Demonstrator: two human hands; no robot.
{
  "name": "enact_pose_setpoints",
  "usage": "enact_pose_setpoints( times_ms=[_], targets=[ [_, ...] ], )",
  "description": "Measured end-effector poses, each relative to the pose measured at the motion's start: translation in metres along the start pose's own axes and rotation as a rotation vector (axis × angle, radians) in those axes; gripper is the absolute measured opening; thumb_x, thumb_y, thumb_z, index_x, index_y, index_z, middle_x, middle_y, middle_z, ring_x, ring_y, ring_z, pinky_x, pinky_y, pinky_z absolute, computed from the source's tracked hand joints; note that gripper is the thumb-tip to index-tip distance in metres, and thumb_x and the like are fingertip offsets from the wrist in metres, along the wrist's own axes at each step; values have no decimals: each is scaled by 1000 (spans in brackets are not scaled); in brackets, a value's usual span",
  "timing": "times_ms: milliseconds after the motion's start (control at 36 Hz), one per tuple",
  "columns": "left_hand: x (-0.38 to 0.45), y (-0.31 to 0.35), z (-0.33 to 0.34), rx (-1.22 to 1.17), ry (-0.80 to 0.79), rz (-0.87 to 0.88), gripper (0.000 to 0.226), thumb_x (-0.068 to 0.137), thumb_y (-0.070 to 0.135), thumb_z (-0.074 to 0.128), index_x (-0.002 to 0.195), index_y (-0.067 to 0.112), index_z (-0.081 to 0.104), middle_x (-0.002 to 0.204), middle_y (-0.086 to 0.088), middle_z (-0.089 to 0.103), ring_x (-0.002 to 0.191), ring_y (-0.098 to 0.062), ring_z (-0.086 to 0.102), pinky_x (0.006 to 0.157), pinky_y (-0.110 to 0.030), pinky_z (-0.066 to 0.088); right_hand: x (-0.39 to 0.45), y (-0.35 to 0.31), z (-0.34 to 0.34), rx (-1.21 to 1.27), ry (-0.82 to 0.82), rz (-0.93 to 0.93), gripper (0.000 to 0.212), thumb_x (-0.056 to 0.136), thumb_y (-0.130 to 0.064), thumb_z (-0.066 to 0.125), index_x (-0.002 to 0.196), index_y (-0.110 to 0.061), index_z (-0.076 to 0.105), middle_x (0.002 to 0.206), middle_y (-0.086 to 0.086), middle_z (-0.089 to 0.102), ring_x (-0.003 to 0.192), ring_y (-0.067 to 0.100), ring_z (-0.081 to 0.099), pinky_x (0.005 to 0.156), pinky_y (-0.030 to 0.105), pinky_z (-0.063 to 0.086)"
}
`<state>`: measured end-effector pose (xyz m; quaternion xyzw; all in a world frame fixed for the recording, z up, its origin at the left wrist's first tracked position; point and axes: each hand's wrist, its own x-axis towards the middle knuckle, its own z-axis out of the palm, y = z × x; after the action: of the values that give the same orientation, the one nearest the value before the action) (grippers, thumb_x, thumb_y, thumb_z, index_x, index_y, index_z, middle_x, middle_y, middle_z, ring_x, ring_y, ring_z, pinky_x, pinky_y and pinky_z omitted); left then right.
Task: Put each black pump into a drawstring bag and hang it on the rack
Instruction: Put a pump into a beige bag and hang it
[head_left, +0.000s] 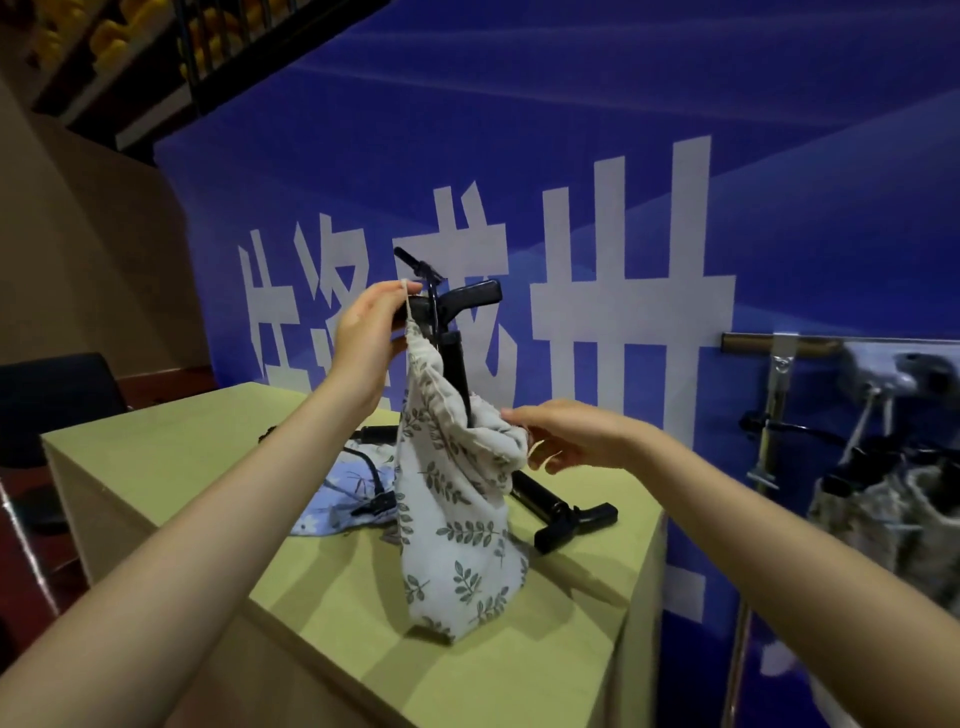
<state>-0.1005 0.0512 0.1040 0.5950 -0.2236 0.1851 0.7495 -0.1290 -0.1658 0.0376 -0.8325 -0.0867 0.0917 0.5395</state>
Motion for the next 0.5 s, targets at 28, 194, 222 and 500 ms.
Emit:
enact_pose_setpoints(
  times_ms=[28,194,222,500],
  targets=[
    [-1,-1,1,27,-3,16,22,99,14,46,97,19,68,90,2,67,81,-11,63,66,-22,52,-2,2,1,66,-4,-31,39,95,-42,57,103,-4,62,82,5,62,65,11,57,57,20,45],
    [-3,-6,5,124,-1,114,21,101,15,46,100,23,66,96,6,66,83,-7,62,68,-20,52,-7,9,5,357,109,-115,27,95,-28,59,105,-4,65,82,3,61,71,11,55,65,21,49],
    [-3,-7,5,141,2,137,20,101,16,47,102,21,65,96,7,66,83,-6,62,67,-18,51,-8,10,4,390,136,-115,31,94,-28,60,110,-2,65,83,4,60,72,12,53,65,21,48],
    [1,-15,13,318,-38,280,21,99,16,51,113,15,66,109,-7,65,91,-12,61,71,-19,54,-18,39,-12,-292,722,-88,25,90,-27,63,89,-2,62,78,11,64,69,19,57,58,36,51]
  ],
)
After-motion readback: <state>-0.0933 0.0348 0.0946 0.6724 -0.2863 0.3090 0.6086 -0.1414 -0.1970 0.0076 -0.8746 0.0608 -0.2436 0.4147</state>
